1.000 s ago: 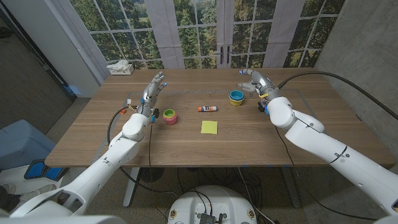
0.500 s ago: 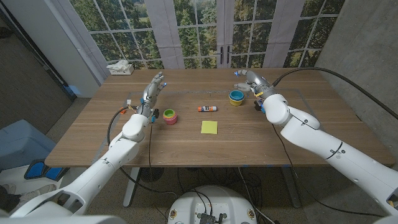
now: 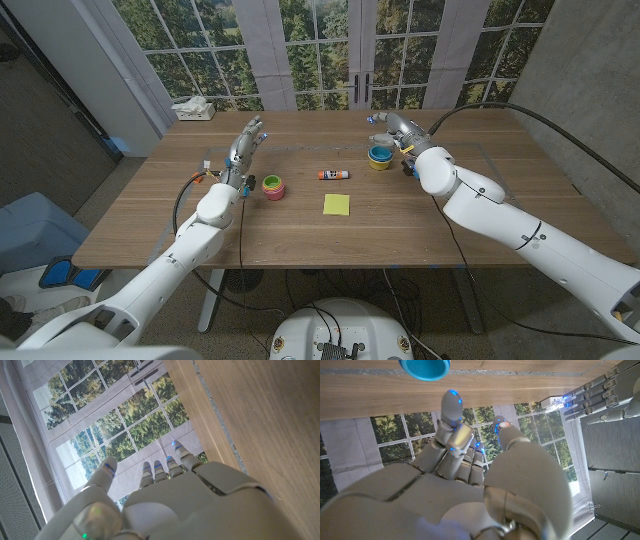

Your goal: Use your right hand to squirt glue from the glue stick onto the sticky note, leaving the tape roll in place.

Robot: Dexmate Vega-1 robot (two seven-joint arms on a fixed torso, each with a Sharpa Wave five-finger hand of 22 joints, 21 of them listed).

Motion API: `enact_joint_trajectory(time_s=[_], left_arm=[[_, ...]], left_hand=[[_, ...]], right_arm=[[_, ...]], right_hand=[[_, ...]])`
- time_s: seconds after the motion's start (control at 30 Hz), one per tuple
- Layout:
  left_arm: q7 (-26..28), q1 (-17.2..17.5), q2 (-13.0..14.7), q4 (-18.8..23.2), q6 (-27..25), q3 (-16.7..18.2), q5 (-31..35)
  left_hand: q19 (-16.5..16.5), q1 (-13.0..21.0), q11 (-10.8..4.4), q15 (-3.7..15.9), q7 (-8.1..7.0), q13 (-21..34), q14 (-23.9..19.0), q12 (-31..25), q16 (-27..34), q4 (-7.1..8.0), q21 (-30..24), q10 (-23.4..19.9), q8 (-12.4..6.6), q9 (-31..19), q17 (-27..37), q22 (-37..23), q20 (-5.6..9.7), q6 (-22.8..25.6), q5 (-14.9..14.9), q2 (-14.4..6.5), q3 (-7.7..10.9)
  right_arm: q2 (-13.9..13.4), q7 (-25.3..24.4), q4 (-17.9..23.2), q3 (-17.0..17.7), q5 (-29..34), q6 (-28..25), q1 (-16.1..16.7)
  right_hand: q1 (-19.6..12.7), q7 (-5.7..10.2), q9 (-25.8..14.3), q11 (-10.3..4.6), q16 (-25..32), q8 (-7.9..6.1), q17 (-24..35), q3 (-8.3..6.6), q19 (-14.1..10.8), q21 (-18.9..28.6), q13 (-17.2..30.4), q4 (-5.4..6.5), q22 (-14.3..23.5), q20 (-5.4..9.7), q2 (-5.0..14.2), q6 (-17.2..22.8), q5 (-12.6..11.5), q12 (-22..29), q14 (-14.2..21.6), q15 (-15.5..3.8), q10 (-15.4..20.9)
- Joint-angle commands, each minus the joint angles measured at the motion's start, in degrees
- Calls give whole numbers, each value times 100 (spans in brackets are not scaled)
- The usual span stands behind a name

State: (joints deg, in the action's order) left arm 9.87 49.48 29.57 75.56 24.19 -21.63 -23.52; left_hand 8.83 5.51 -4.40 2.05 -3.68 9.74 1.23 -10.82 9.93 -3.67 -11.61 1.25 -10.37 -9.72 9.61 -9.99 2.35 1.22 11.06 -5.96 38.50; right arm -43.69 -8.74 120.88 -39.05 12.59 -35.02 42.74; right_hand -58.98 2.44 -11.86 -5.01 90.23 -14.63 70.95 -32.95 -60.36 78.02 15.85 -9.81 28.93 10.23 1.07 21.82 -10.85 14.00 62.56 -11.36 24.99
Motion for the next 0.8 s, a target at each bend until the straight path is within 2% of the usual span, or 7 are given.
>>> enact_joint_trajectory(time_s=[0.03, 0.8], left_arm=[[-77, -59, -40, -145, 102, 0, -53], [-113, -1, -27, -197, 232, 43, -100]], left_hand=[[44, -41, -34, 267, 37, 30, 31, 5, 6, -23, 6, 25, 8, -9, 3, -12, 142, 3, -2, -166, 20], [47, -69, -22, 260, 42, 30, 37, 3, 10, -20, 10, 24, 6, -9, 10, -13, 138, 8, -3, -179, 19]], right_arm=[[132, 241, -41, -300, 345, -168, -248], [426, 624, -80, -881, 1098, -377, -567]], right_hand=[[-70, 1, -32, 13, 10, -46, 19, 5, 48, 39, 36, -20, 10, 200, 12, 75, -29, 27, 45, -71, 63], [-207, 21, -38, -11, 4, -74, 13, 36, 91, 95, 80, -12, -55, 204, 70, 213, -28, 55, 92, -73, 210]])
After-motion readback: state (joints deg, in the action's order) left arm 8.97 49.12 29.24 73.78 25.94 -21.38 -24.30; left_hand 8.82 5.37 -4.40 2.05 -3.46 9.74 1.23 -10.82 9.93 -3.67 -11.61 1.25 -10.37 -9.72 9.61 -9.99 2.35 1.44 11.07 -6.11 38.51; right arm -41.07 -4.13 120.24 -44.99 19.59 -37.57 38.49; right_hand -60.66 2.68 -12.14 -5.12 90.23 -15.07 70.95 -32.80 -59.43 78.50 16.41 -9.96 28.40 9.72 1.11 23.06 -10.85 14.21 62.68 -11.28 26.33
